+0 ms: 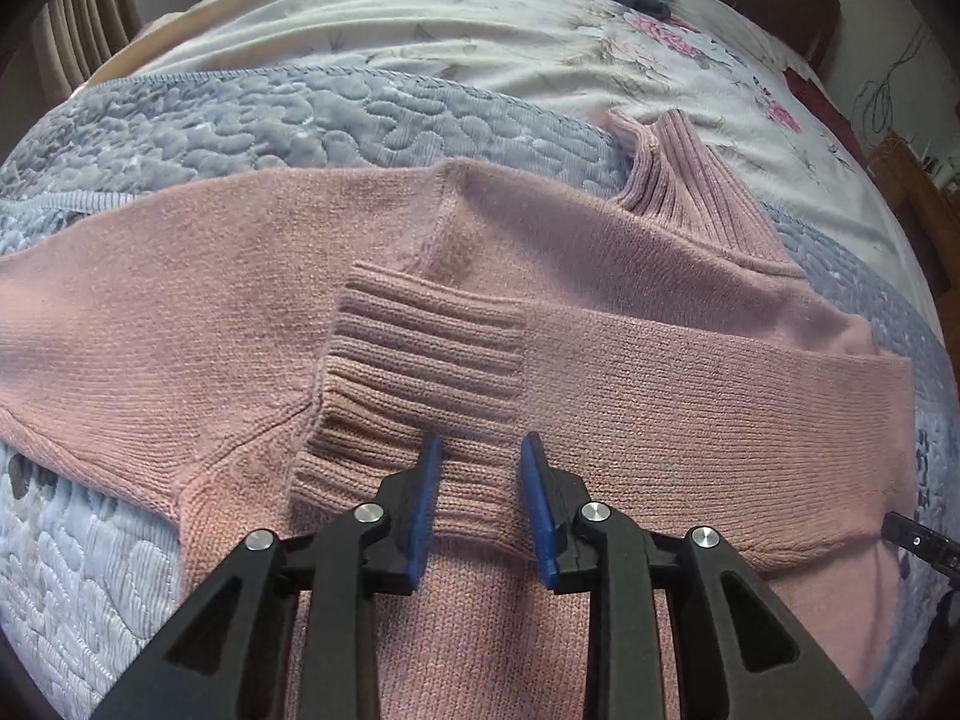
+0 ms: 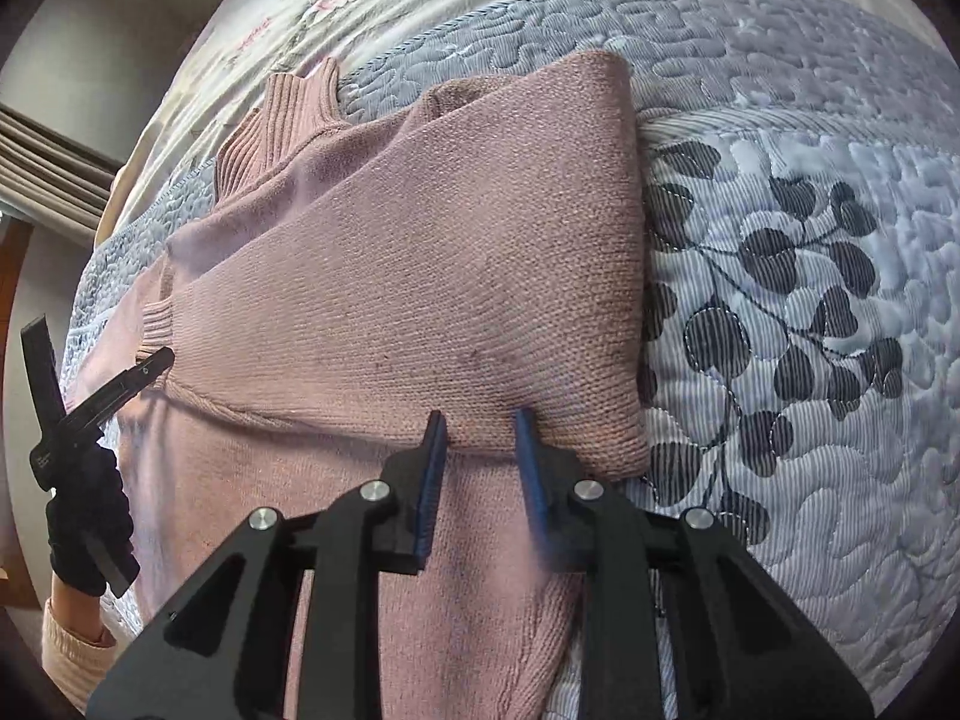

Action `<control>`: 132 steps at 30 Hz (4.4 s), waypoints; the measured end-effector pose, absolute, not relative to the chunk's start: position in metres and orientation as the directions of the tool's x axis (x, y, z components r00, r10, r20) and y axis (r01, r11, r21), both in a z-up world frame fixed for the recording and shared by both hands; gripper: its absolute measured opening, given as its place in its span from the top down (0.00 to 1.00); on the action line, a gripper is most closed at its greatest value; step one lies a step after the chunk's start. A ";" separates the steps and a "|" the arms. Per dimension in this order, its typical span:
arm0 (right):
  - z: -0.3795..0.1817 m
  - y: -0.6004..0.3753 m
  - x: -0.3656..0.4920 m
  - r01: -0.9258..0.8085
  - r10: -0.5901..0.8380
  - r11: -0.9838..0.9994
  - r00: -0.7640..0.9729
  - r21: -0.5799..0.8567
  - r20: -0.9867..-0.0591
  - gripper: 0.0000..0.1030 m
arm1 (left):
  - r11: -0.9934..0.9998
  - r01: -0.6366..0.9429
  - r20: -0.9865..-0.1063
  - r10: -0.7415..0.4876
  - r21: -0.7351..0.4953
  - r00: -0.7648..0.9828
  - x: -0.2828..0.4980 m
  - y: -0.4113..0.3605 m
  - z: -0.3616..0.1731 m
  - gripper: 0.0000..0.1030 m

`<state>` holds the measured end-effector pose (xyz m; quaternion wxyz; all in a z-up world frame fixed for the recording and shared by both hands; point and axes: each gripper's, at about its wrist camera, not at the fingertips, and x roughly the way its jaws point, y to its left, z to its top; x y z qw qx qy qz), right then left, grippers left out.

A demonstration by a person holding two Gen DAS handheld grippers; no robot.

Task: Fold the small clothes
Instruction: 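Grasp the other sleeve cuff with the left tool and lift it, then lay the held sleeve across the sweater body and open the left tool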

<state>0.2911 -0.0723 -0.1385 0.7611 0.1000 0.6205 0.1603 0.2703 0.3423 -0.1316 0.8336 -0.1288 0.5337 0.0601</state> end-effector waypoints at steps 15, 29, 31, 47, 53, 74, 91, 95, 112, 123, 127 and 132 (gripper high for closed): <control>-0.087 -0.001 0.244 -0.351 0.408 0.875 0.166 0.333 -0.898 0.63 | 0.903 -0.393 -0.872 0.044 -0.174 0.488 0.189 0.464 -0.087 0.61; -0.121 0.114 0.202 -0.520 0.429 0.770 -0.005 0.369 -0.903 0.60 | 0.627 -0.721 -0.850 0.174 -0.294 0.498 0.091 0.688 -0.115 0.60; -0.128 0.120 0.201 -0.520 0.416 0.775 -0.009 0.359 -0.909 0.60 | 0.608 -0.724 -0.840 0.165 -0.326 0.517 0.091 0.700 -0.118 0.60; -0.148 0.123 0.199 -0.528 0.390 0.782 0.001 0.331 -0.921 0.56 | 0.466 -0.717 -0.765 0.121 -0.519 0.633 0.109 0.774 -0.129 0.60; -0.151 0.125 0.200 -0.528 0.393 0.782 0.006 0.331 -0.920 0.55 | 0.516 -0.721 -0.775 0.162 -0.461 0.611 0.118 0.774 -0.127 0.65; -0.141 0.099 0.193 -0.479 0.452 0.789 0.028 0.385 -0.891 0.56 | 0.788 -0.378 -0.676 -0.065 -0.487 0.734 0.194 0.598 -0.064 0.94; -0.143 0.081 0.190 -0.474 0.481 0.778 0.030 0.412 -0.876 0.57 | 0.783 -0.196 -0.644 -0.311 -0.590 0.699 0.243 0.424 -0.111 0.94; -0.144 0.080 0.190 -0.472 0.484 0.777 0.023 0.417 -0.875 0.57 | 0.773 -0.236 -0.677 -0.311 -0.589 0.667 0.244 0.423 -0.135 0.93; -0.124 0.122 0.219 -0.434 0.521 0.770 0.003 0.468 -0.854 0.55 | 0.855 -0.252 -0.710 -0.175 -0.453 0.682 0.153 0.495 -0.096 0.88; -0.118 0.246 0.289 -0.357 0.609 0.722 -0.080 0.593 -0.789 0.54 | 0.877 -0.379 -0.827 -0.037 -0.296 0.560 0.201 0.546 -0.128 0.85; -0.136 0.271 0.297 -0.325 0.611 0.721 -0.119 0.612 -0.783 0.54 | 0.858 -0.378 -0.806 -0.068 -0.349 0.588 0.193 0.550 -0.135 0.85; -0.145 0.289 0.296 -0.388 0.570 0.736 -0.088 0.555 -0.817 0.79 | 0.828 -0.381 -0.792 -0.118 -0.412 0.600 0.189 0.558 -0.130 0.85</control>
